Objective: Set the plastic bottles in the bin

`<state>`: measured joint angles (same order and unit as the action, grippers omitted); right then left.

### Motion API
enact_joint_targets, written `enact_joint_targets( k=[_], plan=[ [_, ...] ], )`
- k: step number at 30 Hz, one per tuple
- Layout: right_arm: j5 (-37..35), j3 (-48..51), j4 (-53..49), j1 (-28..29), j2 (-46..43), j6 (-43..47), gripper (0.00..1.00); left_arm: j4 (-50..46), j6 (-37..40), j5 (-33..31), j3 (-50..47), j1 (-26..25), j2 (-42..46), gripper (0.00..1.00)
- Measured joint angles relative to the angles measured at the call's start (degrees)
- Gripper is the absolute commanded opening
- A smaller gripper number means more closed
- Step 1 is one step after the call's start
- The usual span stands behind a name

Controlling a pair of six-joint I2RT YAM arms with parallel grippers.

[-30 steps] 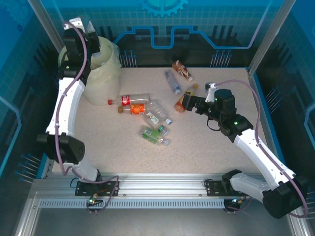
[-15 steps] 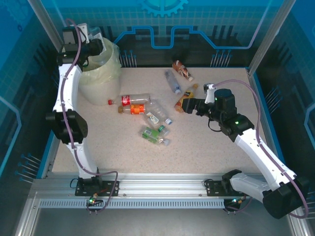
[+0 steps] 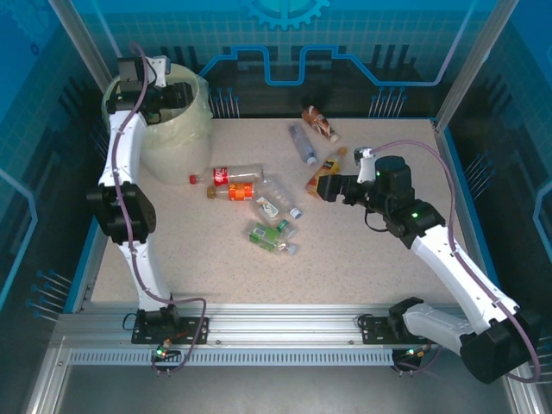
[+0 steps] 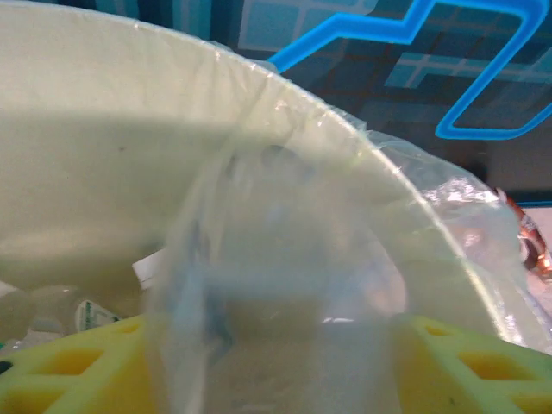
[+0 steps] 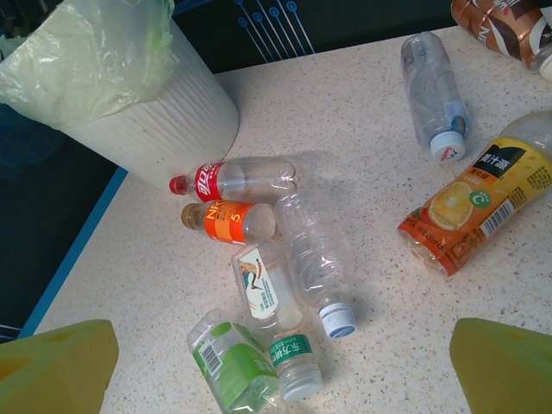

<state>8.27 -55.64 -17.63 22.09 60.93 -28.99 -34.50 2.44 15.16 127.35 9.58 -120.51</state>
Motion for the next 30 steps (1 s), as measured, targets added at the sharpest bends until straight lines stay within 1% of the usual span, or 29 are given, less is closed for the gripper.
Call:
enact_joint_targets(
  k=[2,10,16,20,27,30],
  plan=[
    [0.33,0.0,-0.02,0.0,0.7,0.13,1.0,0.07,0.5,0.37,0.0,0.0,0.0,0.78],
    [1.2,-0.02,-1.01,-0.02,2.1,0.15,1.0,0.55,0.5,0.11,-0.2,-0.04,0.24,0.83],
    [1.2,-0.04,-1.03,0.0,2.1,0.15,1.0,1.01,-1.29,-3.19,-0.87,-0.81,2.1,0.92],
    [1.2,-0.04,-1.01,-0.02,2.32,0.13,1.0,1.81,-3.85,-7.02,-0.87,-2.12,4.35,0.99],
    [1.11,-0.02,-0.98,0.0,3.23,-0.33,1.0,1.79,-9.97,-16.37,-1.4,-7.1,9.01,0.99],
    [0.55,0.09,-0.9,0.0,3.39,-1.16,1.0,1.92,-12.76,-22.29,-5.62,-10.86,12.85,0.99]
  ],
)
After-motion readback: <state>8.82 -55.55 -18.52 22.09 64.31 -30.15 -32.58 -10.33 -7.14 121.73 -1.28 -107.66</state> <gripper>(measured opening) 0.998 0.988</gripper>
